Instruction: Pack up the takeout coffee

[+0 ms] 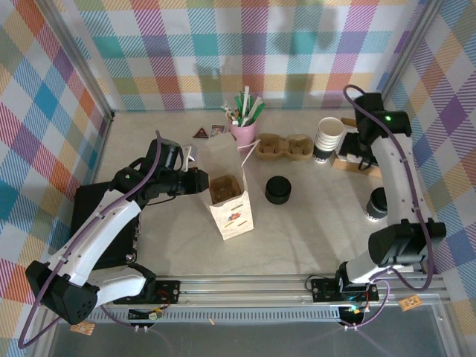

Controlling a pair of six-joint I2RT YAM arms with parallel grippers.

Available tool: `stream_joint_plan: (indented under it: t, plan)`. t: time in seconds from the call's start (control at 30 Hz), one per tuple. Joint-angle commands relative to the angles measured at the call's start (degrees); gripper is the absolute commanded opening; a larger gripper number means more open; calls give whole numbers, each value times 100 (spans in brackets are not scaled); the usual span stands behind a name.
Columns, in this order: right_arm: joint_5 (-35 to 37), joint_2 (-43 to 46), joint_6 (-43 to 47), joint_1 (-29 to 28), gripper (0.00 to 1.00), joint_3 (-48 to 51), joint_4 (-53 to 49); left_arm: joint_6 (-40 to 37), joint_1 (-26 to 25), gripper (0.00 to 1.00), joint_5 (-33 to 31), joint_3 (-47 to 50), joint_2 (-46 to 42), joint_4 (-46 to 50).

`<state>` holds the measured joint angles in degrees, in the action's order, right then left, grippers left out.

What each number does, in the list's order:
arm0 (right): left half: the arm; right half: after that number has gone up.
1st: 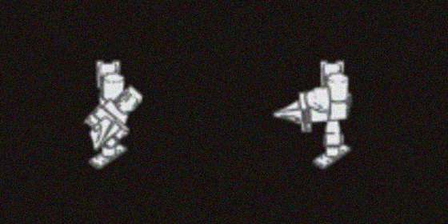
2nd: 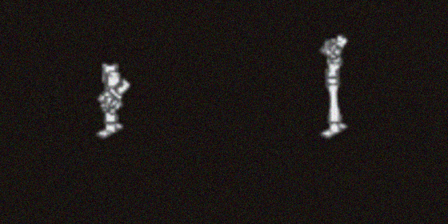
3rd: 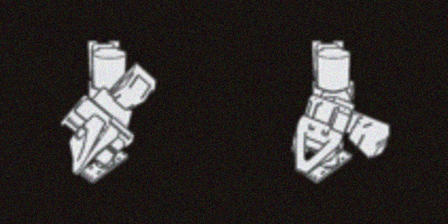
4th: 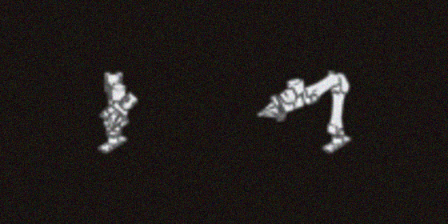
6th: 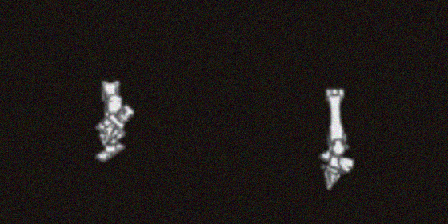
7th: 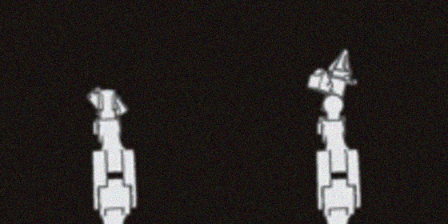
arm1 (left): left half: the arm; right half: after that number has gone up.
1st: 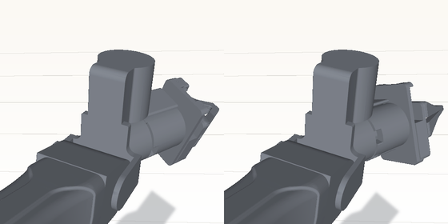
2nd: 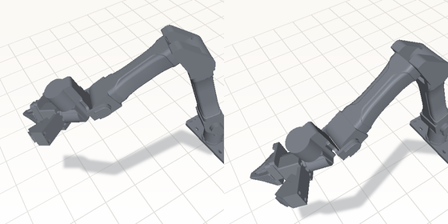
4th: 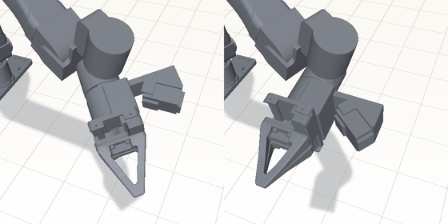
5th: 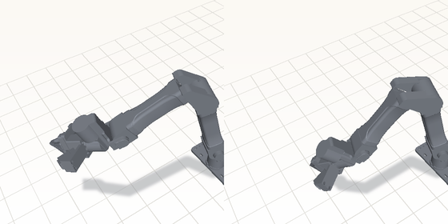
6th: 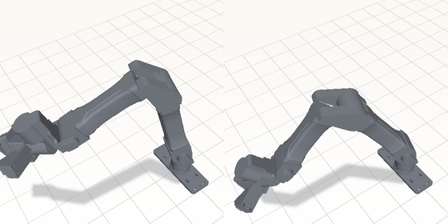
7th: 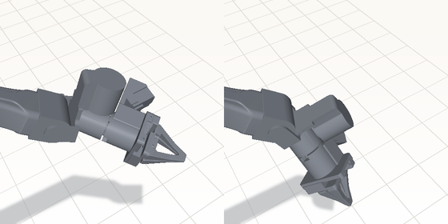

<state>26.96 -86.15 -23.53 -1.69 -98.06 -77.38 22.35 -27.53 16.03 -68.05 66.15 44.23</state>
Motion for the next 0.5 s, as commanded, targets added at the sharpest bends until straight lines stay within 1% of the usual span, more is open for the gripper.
stream_joint_plan:
  t: [0.0, 0.07, 0.2, 0.27, 0.4, 0.47]
  plan:
    - [-254, 396, -68, 427, 99, 451, -76, -20, 52, 33, 22, 38, -124, 68]
    - [-318, 491, -3, 724, 99, 661, -96, -11, 55, 38, -34, 46, -145, 71]
    - [-589, 665, 54, 1244, 99, 1018, -115, -18, 64, 39, -56, 38, -166, 144]
    - [-681, 818, 80, 1381, 100, 1230, -43, -54, 68, 38, -39, 29, -165, 191]
    - [-1086, 1049, 142, 1743, 92, 1576, 113, -82, 86, 33, -49, 11, -175, 227]
    - [-1198, 1067, 150, 1862, 91, 1705, 157, -102, 89, 30, -37, -6, -156, 244]
